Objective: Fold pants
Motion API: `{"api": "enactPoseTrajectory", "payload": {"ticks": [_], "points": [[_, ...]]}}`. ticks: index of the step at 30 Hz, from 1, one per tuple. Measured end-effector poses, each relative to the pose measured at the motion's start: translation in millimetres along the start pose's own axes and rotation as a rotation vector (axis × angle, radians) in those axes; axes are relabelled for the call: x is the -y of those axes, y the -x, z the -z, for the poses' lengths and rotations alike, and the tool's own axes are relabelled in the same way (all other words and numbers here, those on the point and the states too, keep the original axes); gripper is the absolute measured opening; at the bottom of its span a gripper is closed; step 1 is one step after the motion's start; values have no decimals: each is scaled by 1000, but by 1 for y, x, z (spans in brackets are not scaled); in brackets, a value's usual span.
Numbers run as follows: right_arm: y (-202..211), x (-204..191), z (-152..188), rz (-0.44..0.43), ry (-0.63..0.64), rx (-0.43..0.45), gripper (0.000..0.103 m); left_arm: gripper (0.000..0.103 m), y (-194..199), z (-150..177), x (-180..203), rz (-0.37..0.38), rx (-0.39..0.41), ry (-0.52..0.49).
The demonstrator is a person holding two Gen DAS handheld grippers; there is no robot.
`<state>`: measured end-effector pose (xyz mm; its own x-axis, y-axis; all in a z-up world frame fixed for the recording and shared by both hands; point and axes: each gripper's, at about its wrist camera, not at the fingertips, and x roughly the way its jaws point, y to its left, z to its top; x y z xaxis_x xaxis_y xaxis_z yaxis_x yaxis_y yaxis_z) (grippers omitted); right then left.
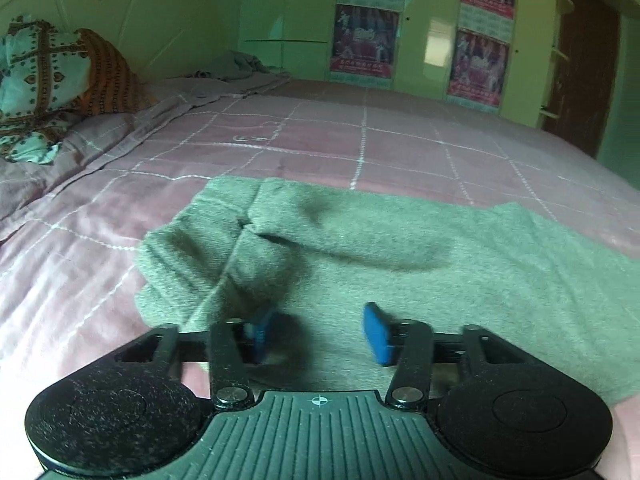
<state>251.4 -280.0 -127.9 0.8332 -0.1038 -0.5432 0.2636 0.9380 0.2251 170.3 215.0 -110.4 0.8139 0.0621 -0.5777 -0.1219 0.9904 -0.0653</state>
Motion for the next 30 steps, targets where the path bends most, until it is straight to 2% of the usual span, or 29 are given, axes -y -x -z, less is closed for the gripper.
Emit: {"api": "enactPoseTrajectory", "payload": {"ticks": [3,6,8,10,13,16,22,24,26,28,29,30], "points": [[0,-72,14,-164,129,12,11,61,2,2,8,-8,-2,-50],[-3,-136,47,-316,287,-28,11,61,7,0,4,-1,12,-19],[-4,-166,73,-387,381,-59,10,61,10,-2,-1,-2,29,10],[-6,-181,94,-426,412,-99,11,61,13,-3,-6,0,39,32],[-6,-190,117,-420,456,-114,11,61,13,-2,-10,9,36,51],[2,-193,131,-410,507,-86,11,61,12,-3,-10,5,34,52],[21,-228,168,-359,839,29,11,61,10,-4,-9,0,26,48],[21,-231,179,-360,901,25,11,61,10,-5,-9,0,22,47],[20,-235,182,-358,911,21,11,61,10,-5,-8,-3,18,42],[17,-236,185,-361,899,1,18,61,10,-6,-7,-8,14,32],[16,-238,187,-361,897,-11,25,61,10,-6,-6,-12,13,27],[19,-239,190,-375,895,-10,36,61,10,-6,-5,-15,12,22]]}}
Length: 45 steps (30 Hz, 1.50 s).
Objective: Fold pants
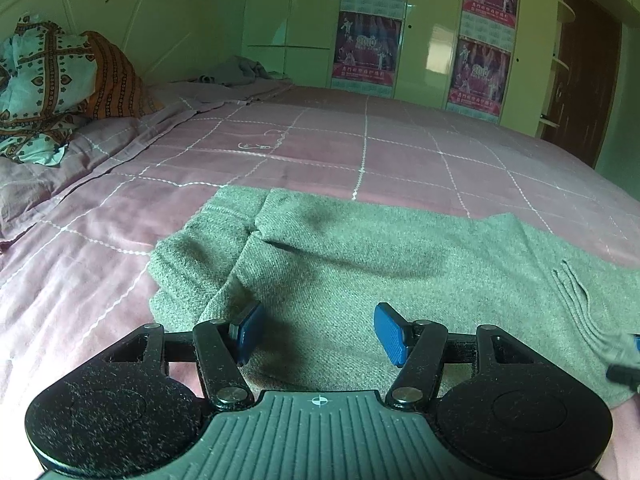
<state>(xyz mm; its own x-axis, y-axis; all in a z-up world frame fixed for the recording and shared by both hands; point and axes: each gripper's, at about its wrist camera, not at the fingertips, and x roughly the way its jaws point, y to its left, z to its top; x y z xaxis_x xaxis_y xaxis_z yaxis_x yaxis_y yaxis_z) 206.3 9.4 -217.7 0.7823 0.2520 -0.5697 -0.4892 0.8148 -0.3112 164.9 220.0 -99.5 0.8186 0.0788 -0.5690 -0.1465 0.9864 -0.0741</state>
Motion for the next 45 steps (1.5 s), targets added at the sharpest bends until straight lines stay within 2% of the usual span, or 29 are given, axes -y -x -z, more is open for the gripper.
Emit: {"api": "enactPoseTrajectory", "payload": {"ticks": [2,3,4,5,6,7,9,15,33,34,35,36,39,42,45], "points": [[8,-7,2,-65,-45,33,52,61,0,0,2,-8,-3,-9],[12,-5,1,-104,-92,57,56,61,1,0,4,-12,-4,-15],[16,-6,1,-121,-124,82,51,61,1,0,5,-16,-5,-21],[23,-5,1,-172,-143,114,33,61,1,0,6,-20,-7,-28],[27,-5,0,-234,-160,134,28,61,1,1,8,-25,-9,-36],[29,-8,-2,-246,-159,131,28,61,2,1,9,-30,-11,-43],[33,-11,-3,-228,-166,133,25,61,3,1,12,-39,-13,-55],[36,-2,-4,-175,-204,133,25,61,8,4,18,-53,-13,-91],[34,3,-7,-144,-215,147,25,62,20,12,24,-33,-5,-81],[35,6,-7,-137,-223,150,24,62,20,12,25,-31,-6,-83],[38,12,-6,-119,-236,157,18,62,20,12,26,-30,-7,-87],[41,19,-5,-82,-253,170,15,62,20,12,26,-27,-7,-90],[59,60,10,74,-389,203,13,61,25,10,29,32,3,-70],[79,105,37,261,-522,198,13,36,35,8,49,190,-3,-5],[91,133,60,332,-578,164,13,36,42,8,99,270,10,-86]]}}
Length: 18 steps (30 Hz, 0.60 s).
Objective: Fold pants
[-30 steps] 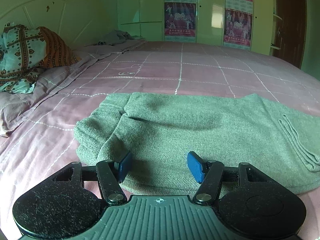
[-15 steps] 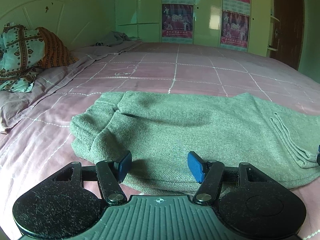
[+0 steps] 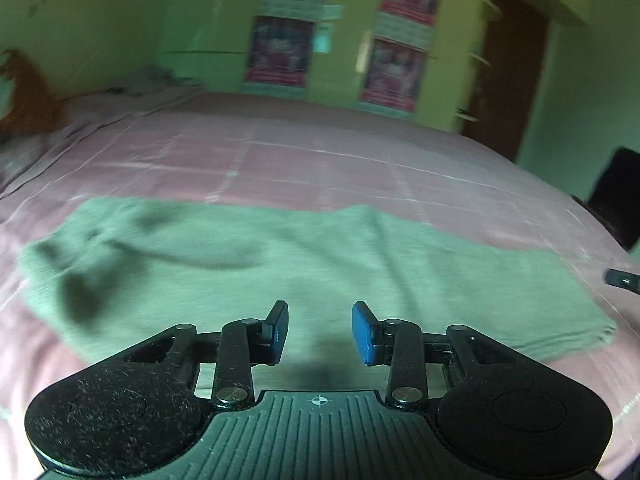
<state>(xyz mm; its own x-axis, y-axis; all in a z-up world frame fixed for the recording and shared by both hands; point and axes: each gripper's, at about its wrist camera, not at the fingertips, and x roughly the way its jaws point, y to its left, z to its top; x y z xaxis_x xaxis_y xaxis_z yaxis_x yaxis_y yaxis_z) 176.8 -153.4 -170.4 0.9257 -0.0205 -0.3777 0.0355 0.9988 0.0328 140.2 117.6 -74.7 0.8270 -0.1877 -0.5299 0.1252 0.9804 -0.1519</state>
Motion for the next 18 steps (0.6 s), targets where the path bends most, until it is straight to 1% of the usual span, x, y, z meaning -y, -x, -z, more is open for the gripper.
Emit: {"api": "enactPoseTrajectory", "payload": {"ticks": [1,3,4,5,6,7,8,9,10,12,13,14,15,17,18], "points": [[0,7,2,14,-2,-10,13,37,-6,-1,14,25,-11,-19],[-2,18,6,4,-18,-42,17,37,-20,-5,39,66,-38,-46],[-2,19,8,3,-22,-42,18,41,-29,-7,49,78,-71,-52],[-2,20,9,0,-21,-44,19,46,-42,-7,58,76,-126,-59],[-4,19,11,-2,-20,-47,19,55,-51,-6,67,55,-161,-63],[-4,19,12,-6,-24,-48,19,56,-57,-4,71,50,-170,-49],[-5,18,14,-21,-28,-48,18,56,-60,-1,72,80,-177,-17],[-6,18,14,-31,-27,-50,19,42,-60,4,73,138,-180,18],[-6,17,16,-31,-23,-58,19,25,-59,9,75,171,-185,39],[-15,16,25,-20,-14,-124,16,22,-56,19,77,138,-166,46],[-21,17,30,-13,-12,-177,16,21,-54,22,74,134,-158,74],[-27,20,36,-25,-20,-222,16,21,-52,25,72,136,-149,97],[-27,22,37,-32,-30,-217,16,20,-50,28,69,142,-140,108],[-28,20,35,-37,-6,-224,16,21,-45,29,67,152,-122,118],[-29,20,33,-42,7,-230,16,21,-40,25,65,143,-103,107]]}}
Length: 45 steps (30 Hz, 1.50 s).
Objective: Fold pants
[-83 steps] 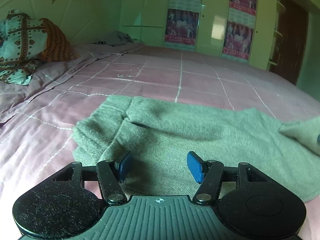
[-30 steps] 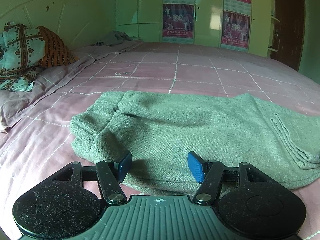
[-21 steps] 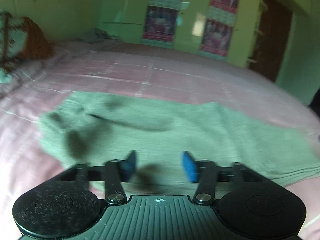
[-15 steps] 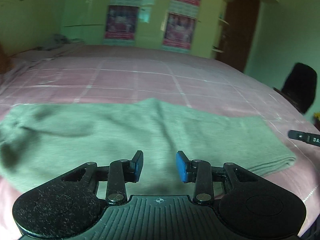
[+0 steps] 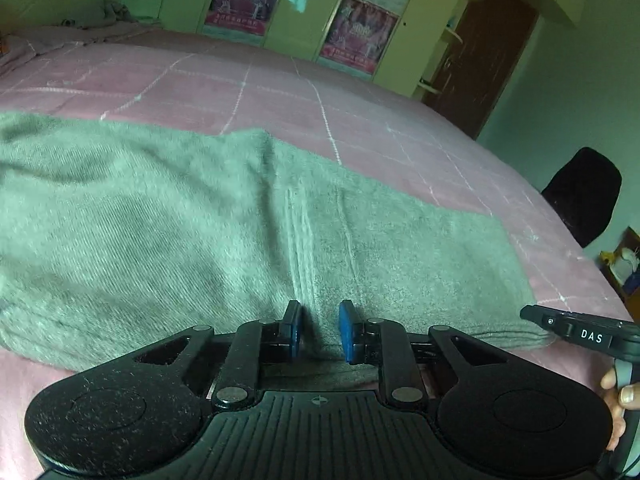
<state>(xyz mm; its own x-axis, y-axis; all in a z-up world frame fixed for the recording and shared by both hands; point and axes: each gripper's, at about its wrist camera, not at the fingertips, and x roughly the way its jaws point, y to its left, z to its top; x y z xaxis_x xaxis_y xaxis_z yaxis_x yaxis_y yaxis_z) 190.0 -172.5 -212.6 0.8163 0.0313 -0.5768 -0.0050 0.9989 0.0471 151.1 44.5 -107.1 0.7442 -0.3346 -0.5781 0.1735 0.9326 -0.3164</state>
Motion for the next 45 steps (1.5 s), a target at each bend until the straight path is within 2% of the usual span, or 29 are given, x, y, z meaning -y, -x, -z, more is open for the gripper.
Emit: {"api": "enactPoseTrajectory", "payload": {"ticks": [2,3,6,8,9,10,12,13,15,17,18,19,20,21,23,24,25,26,27,28,29,30,32,34,36,39,40,42,45], "points": [[0,5,-6,-15,1,-3,14,21,5,-16,-2,-23,48,-25],[3,8,-12,-12,3,23,18,21,5,-24,0,-52,110,-75],[2,14,-41,-8,-2,107,19,21,-19,-54,7,-47,84,-94],[-16,16,-61,-9,-11,106,19,21,-46,-62,8,-53,39,-94],[-30,17,-69,-4,-19,91,18,25,-63,-62,5,-74,-24,-100],[-46,19,-75,7,-24,57,18,31,-74,-59,1,-80,-46,-91],[-86,26,-75,26,-31,-81,17,33,-72,-58,-4,-68,-51,-48],[-89,28,-71,18,-28,-70,17,33,-64,-60,-3,-81,-46,-42],[-77,24,-72,24,14,-64,20,33,-39,-55,-4,-47,11,-26],[-45,29,-66,5,-2,37,28,33,-43,-40,-7,-86,-53,-54],[-34,33,-58,-4,-23,65,28,34,-43,-32,-10,-74,-29,-63],[-36,36,-49,-3,-27,36,28,34,-41,-30,-11,-71,-20,-66],[-46,37,-36,2,-3,-43,27,34,-38,-33,-11,-74,-26,-54],[-47,38,-25,-5,11,-19,28,34,-31,-36,-10,-71,-18,-41],[-37,38,-28,7,-16,-11,28,34,-13,-34,-10,-52,44,-43],[-28,38,-30,8,-40,22,29,34,-6,-30,-10,-45,67,-46],[-15,38,-30,11,-59,77,31,34,-6,-26,-11,-55,53,-52],[-5,39,-28,13,-78,118,34,34,-14,-21,-12,-69,-3,-60],[-1,39,-24,4,-99,127,37,34,-19,-18,-13,-70,-6,-74],[-6,37,-19,-6,-101,88,40,34,-18,-20,-13,-71,-4,-70],[-21,33,-12,-1,-75,-10,42,34,-15,-24,-14,-74,-8,-45],[-25,33,-6,9,-59,-18,43,34,-9,-26,-15,-66,3,-26],[-12,33,-11,19,-83,15,43,34,6,-27,-18,-40,56,-9],[6,32,-13,-14,-104,93,45,34,21,-24,-28,-37,92,7],[11,31,-15,-6,-70,98,45,34,40,-24,-43,-51,139,38],[15,39,-11,-14,-82,90,45,34,71,-25,-81,-87,210,146],[16,42,-10,-17,-96,90,45,34,74,-25,-93,-110,213,170],[18,48,-5,-15,-126,98,45,34,68,-24,-110,-163,152,194],[23,49,-3,2,-145,127,45,34,61,-17,-107,-116,162,191]]}}
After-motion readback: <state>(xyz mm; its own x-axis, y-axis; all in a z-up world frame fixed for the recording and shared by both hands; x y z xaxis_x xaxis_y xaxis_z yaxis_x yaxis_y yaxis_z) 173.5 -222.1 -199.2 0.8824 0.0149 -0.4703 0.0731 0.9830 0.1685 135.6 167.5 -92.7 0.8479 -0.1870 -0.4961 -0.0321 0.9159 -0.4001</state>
